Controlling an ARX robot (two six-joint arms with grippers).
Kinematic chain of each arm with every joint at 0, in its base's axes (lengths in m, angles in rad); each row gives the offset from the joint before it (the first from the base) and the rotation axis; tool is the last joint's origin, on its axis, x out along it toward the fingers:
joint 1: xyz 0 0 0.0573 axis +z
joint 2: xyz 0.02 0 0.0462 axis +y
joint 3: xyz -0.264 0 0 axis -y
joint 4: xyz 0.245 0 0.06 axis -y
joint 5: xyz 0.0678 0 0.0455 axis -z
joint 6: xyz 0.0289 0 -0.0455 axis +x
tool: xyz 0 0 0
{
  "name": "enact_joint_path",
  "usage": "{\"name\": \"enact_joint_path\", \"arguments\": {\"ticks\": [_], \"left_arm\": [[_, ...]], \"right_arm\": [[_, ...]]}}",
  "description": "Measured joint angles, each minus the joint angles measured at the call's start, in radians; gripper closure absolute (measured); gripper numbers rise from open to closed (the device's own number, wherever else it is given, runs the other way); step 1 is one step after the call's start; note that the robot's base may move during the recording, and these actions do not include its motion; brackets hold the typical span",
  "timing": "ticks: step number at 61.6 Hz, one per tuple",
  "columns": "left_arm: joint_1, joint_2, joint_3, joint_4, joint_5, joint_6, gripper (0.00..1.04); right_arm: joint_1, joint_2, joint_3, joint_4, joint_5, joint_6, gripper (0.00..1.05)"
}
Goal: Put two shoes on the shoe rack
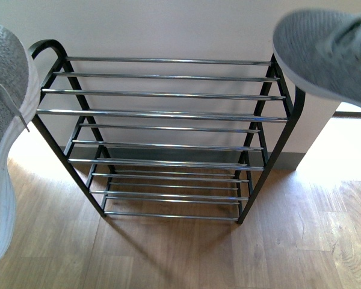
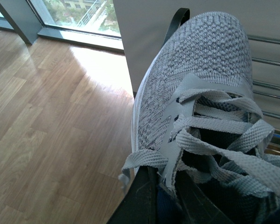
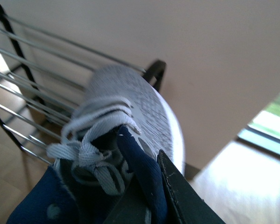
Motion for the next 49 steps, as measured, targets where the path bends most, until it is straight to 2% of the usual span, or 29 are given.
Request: {"name": "enact_joint_path", "arguments": {"ticks": [8, 18, 27, 40, 49], "left_arm": [[0.0, 0.0, 0.0, 0.0, -0.002, 0.0, 1.03], [0.0, 0.0, 0.0, 0.0, -0.005, 0.0, 1.03], [0.0, 0.0, 0.0, 0.0, -0.003, 0.0, 1.03], [0.0, 0.0, 0.0, 0.0, -0.002, 0.0, 1.03], [0.0, 0.0, 0.0, 0.0, -0.003, 0.0, 1.03]], "right_arm": [[0.129, 0.08, 0.181, -0.117, 0.173, 0.242, 1.03], [0.26, 0.208, 0.356, -0.237, 0.379, 0.433, 1.03], [0.339, 0.328, 0.473, -0.304, 0.535, 0.552, 1.03], [0.381, 0.523, 0.62, -0.331, 0.688, 0.696, 1.03], [0.363, 0.646, 0.686, -0.354, 0.721, 0.795, 1.03]]}}
